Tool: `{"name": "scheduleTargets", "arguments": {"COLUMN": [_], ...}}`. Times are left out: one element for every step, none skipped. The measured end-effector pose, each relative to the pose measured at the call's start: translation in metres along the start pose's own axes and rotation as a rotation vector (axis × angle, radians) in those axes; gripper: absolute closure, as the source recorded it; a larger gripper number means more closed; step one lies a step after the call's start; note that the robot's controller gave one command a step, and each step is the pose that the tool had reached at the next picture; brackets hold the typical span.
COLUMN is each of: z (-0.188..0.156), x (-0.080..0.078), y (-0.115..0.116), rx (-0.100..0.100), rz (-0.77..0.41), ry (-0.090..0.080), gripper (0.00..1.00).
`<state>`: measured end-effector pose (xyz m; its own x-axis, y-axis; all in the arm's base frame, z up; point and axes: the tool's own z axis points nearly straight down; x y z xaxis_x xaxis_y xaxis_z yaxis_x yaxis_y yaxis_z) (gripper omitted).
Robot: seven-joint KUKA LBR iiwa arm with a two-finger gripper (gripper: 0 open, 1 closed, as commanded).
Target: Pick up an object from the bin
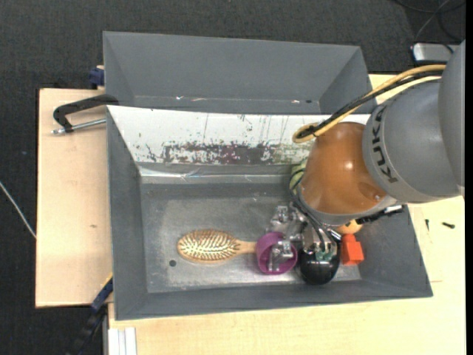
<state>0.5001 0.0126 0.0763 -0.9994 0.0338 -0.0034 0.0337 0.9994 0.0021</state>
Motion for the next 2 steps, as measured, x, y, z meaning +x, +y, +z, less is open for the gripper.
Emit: {"name": "scheduleTargets", "arguments": {"z": [-0.018,-0.033], "x": [0.001,0.000], "y": [0.000,0.000], "rx": [0.001,0.001], "rz": [0.000,0.000], "ry": [0.002,-0.002], "gripper": [1.00,1.00]}}
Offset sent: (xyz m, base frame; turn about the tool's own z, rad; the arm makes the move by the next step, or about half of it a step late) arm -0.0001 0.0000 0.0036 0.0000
